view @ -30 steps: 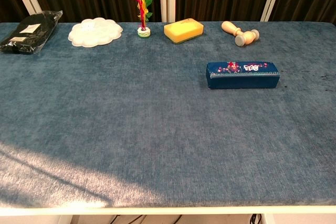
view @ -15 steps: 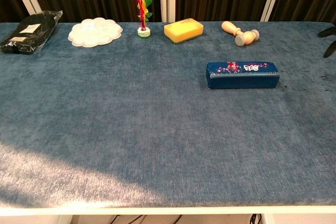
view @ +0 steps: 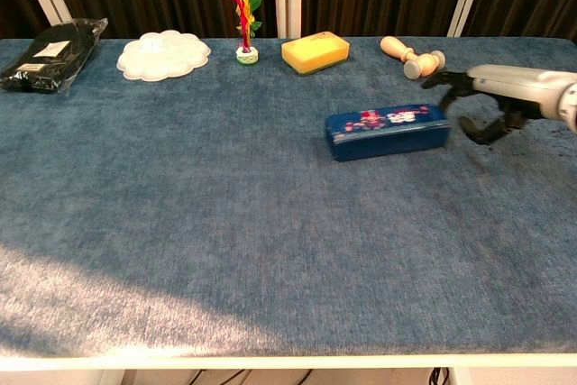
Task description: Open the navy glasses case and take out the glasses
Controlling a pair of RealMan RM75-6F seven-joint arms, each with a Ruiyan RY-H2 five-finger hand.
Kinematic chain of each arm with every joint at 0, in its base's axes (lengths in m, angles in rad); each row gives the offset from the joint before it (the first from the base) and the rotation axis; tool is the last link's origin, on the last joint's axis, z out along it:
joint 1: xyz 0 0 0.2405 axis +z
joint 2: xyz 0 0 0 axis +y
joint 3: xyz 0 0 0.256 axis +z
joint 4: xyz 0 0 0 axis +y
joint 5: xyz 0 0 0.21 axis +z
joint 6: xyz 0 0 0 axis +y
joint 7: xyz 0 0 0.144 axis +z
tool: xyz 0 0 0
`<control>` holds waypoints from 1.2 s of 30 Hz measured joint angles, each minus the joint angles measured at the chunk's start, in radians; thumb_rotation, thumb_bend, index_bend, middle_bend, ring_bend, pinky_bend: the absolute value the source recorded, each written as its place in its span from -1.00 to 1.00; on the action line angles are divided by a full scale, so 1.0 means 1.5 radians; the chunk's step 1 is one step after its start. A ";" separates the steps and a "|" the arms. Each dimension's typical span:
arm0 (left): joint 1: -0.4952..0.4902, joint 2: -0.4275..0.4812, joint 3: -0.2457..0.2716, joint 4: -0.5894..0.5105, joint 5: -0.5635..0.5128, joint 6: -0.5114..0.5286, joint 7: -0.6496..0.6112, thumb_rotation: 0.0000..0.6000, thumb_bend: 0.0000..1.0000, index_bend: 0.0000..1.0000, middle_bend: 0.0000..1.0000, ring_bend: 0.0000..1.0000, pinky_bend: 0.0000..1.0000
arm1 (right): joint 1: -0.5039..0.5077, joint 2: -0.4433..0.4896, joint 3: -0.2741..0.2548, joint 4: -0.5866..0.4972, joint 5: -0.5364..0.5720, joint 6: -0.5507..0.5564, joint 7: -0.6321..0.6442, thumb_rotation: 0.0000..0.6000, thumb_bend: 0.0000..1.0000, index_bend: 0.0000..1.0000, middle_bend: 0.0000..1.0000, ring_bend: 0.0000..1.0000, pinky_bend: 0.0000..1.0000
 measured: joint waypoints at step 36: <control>0.036 -0.007 0.015 0.042 0.015 0.045 -0.058 1.00 -1.00 -0.59 -0.75 -1.00 -1.00 | 0.228 -0.282 -0.021 -0.032 -0.011 0.023 -0.283 1.00 -0.49 -1.00 -0.59 -1.00 -1.00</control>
